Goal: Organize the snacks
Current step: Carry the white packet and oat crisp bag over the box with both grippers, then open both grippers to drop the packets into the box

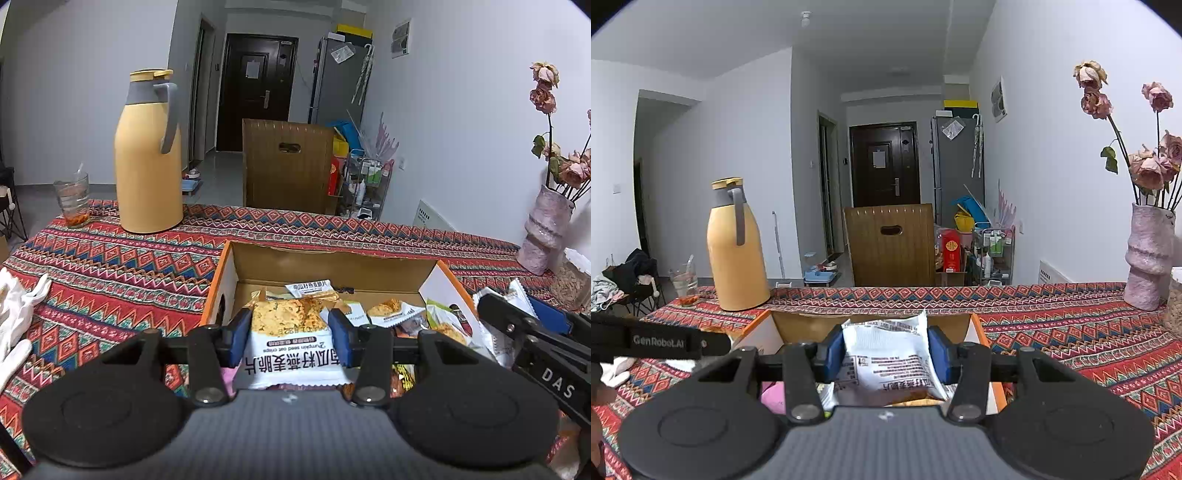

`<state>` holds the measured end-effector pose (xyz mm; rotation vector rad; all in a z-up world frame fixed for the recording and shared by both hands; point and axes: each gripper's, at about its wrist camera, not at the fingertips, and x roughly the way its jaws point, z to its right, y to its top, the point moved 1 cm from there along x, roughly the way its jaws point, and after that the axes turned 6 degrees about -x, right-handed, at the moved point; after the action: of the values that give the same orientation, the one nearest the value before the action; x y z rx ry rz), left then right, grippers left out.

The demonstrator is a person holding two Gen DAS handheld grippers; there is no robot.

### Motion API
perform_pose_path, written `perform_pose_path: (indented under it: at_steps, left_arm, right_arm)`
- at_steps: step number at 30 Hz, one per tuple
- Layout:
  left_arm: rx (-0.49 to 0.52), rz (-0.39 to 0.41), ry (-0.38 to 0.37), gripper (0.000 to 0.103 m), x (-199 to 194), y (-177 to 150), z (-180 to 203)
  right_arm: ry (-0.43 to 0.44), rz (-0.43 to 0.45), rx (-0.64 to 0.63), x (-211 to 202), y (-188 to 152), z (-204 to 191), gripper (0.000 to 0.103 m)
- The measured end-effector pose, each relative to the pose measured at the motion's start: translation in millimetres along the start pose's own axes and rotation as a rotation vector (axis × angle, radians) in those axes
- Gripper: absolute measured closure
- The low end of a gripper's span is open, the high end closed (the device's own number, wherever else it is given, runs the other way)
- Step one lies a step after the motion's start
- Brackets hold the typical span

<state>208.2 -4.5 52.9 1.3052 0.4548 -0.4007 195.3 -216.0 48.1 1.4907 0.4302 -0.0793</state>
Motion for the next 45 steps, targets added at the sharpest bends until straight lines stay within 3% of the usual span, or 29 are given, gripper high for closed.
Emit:
perform_pose_path:
  at_steps: [9,21,23,26,27,28,29,31,35,45]
  left_arm:
    - [-0.017,0.017,0.014,0.057,34.6,-5.1,-0.2]
    - [-0.033,-0.048,0.018,0.057,59.9,-17.3,-12.3]
    - [-0.037,-0.051,0.026,0.056,60.4,-17.9,-13.9]
    - [-0.044,-0.042,0.027,0.042,58.4,-16.8,-15.0]
    - [-0.047,-0.031,0.030,0.029,56.4,-16.6,-15.5]
    - [-0.048,-0.019,0.037,0.018,54.5,-16.3,-15.5]
    - [-0.051,-0.007,0.044,0.014,52.1,-15.8,-15.9]
    - [-0.064,0.008,0.056,0.000,48.2,-14.5,-18.3]
    - [-0.079,0.019,0.061,0.000,44.3,-12.6,-21.8]
    - [-0.078,0.013,0.055,0.000,41.1,-10.8,-22.6]
  right_arm:
    - [-0.009,-0.019,0.068,43.4,-11.0,15.4,0.056]
    - [0.012,-0.076,0.044,68.0,-35.4,6.4,0.056]
    - [0.008,-0.082,0.047,70.2,-37.1,7.1,0.052]
    - [-0.004,-0.077,0.049,69.7,-37.0,7.9,0.044]
    - [-0.003,-0.075,0.050,68.7,-36.9,8.2,0.040]
    - [-0.002,-0.071,0.054,67.6,-36.4,8.7,0.027]
    - [-0.006,-0.064,0.058,65.7,-36.2,9.3,0.015]
    - [-0.017,-0.049,0.066,60.4,-35.4,11.2,0.012]
    - [-0.012,-0.045,0.095,55.1,-34.7,16.1,0.001]
    - [-0.018,-0.052,0.099,50.3,-33.5,16.4,0.000]
